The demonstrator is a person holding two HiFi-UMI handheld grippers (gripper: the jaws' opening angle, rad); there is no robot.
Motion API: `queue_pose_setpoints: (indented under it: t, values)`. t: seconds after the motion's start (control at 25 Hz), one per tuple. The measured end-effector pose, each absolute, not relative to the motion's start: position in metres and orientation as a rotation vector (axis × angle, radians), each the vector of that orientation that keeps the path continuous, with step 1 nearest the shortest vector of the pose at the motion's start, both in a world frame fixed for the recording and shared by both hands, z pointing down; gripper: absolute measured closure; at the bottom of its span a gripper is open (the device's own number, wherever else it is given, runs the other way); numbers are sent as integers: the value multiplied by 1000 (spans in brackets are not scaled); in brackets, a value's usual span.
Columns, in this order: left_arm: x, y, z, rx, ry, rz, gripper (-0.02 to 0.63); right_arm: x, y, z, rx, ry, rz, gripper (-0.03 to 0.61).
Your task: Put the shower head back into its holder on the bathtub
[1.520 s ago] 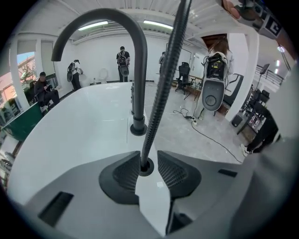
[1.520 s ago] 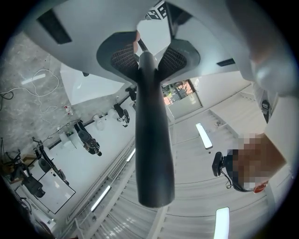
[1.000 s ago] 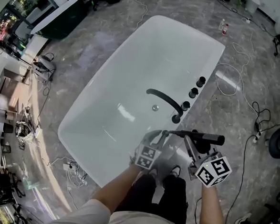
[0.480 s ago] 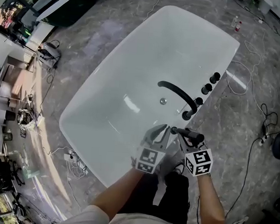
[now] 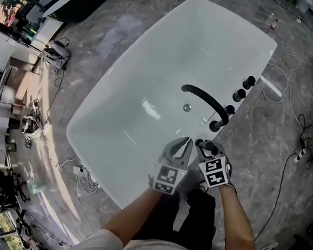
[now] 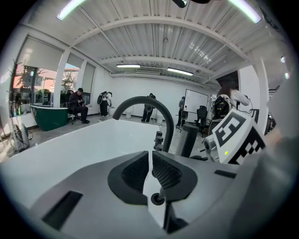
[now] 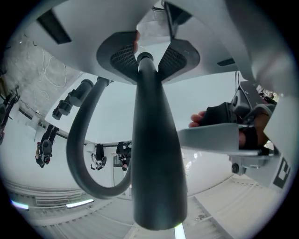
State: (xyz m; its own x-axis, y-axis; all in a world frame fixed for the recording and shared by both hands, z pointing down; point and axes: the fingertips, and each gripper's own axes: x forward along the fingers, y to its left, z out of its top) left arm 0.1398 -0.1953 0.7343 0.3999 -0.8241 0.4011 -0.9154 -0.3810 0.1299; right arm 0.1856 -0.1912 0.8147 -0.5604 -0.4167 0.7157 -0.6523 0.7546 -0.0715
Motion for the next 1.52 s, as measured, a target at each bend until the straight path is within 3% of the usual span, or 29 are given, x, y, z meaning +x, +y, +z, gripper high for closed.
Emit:
queue_pose_setpoints:
  t: [0.6, 1.12, 1.52]
  values:
    - [128, -184, 749, 2305, -1519, 421, 588, 180, -187, 871, 768, -2183, 418, 436]
    - [130, -172, 746, 2286, -1490, 444, 588, 174, -188, 869, 744, -2163, 422, 436]
    - [141, -163, 731, 2298, -1425, 459, 588, 207, -166, 844, 887, -2119, 680, 399]
